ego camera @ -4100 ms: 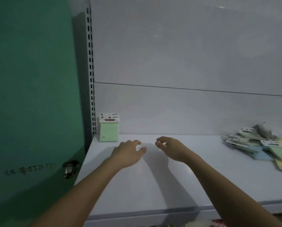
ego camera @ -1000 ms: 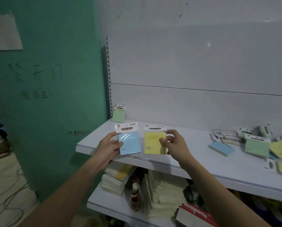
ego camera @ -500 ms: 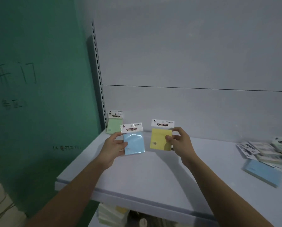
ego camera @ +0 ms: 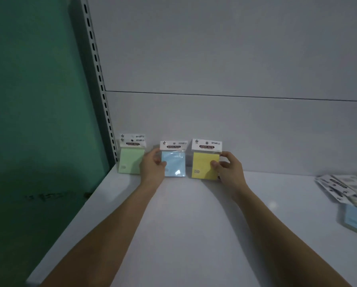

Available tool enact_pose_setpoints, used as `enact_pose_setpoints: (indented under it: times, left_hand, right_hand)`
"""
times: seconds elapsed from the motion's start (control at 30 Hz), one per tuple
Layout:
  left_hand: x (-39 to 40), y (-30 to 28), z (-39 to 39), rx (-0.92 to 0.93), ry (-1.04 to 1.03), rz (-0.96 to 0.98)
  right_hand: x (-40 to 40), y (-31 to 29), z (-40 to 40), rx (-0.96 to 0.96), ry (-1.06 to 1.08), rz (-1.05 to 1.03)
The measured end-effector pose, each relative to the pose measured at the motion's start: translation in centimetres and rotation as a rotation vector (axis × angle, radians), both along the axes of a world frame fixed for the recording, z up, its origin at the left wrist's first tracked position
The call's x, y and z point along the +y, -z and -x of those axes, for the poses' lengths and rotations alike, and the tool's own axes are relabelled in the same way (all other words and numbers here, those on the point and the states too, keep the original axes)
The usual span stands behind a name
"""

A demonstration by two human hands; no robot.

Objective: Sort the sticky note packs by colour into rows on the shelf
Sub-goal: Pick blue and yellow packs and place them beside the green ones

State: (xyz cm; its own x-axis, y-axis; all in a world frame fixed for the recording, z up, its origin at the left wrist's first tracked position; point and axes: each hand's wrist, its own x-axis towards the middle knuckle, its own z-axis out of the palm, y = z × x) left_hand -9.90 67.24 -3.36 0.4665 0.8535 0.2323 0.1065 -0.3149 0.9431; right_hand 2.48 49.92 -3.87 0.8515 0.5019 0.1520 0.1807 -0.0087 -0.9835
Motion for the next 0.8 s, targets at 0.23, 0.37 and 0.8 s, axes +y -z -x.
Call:
enact_pose_setpoints:
  times: [0.23, 0.37, 0.8]
  left_hand:
    - [0.4, 1.5, -2.2, 0.038, -0.161, -0.094]
    - [0.5, 1.7, -2.6, 0.095, -0.168, -0.197]
    - [-0.9, 2.2, -2.4, 0.219, -0.067, -0.293]
  right_hand:
    - [0.4, 0.6, -0.4, -0.075, 0.061, -0.004]
    - [0.6, 1.4, -1.5, -0.062, 0.096, 0.022]
    - [0.5, 1.5, -1.3, -0.017, 0.066, 0.078]
